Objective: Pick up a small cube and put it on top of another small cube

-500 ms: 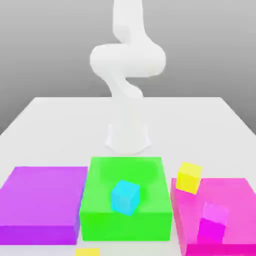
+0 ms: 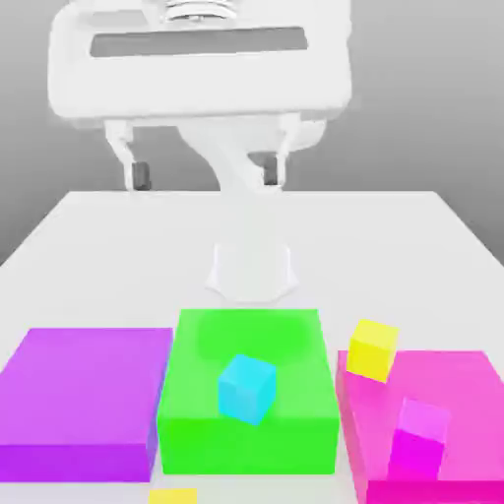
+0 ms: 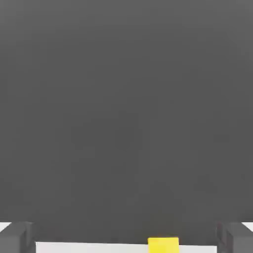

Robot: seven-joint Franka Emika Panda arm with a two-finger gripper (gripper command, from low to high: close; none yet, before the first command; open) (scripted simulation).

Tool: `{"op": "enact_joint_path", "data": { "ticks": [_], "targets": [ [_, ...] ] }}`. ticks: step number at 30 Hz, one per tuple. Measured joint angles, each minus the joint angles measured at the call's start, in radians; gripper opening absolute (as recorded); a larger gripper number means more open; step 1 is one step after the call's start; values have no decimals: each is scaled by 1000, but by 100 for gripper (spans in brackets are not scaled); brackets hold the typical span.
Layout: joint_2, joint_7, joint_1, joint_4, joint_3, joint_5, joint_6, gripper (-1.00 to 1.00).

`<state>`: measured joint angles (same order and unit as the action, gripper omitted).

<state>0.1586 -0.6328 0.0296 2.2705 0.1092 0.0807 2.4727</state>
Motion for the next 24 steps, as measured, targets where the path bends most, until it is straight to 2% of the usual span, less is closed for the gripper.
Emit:
{"op": "enact_joint_path", "data": {
  "ticks": [14, 18, 19, 24],
  "targets": [
    [-503, 102, -47, -22, 19, 20, 139, 0],
    [-648, 124, -67, -47, -1, 41, 236, 0],
    [-680, 129, -72, -54, -7, 47, 261, -100],
    [-680, 129, -73, -54, -8, 48, 260, -100]
  ]
}}
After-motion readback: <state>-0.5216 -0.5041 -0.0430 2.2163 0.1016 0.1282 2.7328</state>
